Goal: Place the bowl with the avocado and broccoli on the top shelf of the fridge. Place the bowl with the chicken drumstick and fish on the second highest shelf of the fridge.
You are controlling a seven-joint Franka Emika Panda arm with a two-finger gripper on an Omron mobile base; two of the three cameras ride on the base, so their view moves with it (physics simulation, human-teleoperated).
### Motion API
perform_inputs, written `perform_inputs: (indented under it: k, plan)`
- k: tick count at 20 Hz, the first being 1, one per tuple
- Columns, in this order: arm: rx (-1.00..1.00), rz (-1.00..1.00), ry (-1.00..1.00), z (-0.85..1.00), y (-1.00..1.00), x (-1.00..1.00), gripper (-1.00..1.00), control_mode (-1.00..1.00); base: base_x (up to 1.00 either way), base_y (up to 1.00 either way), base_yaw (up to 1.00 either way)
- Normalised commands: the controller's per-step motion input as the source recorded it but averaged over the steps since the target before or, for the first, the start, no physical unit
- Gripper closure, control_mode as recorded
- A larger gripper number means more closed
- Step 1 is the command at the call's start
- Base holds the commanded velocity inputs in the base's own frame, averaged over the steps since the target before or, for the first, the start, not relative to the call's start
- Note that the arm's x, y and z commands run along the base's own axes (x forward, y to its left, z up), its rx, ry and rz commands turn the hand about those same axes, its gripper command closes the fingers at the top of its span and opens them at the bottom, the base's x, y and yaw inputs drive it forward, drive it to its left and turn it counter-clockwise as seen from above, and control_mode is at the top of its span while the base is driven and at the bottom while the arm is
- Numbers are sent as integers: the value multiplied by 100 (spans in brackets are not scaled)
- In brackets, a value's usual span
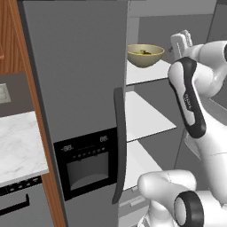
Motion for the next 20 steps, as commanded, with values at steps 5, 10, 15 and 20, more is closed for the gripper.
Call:
perform_inputs:
  k: [5, 10, 15, 20]
  plan:
    - [-3, -2, 6, -15, 0, -100, -100, -100, 0, 0, 0]
    - [-7, 0, 23, -22, 0, -100, -100, -100, 0, 0, 0]
    - [-13, 0, 39, -35, 4, -100, -100, -100, 0, 0, 0]
    - [-20, 1, 23, -27, 12, -55, -100, -100, 0, 0, 0]
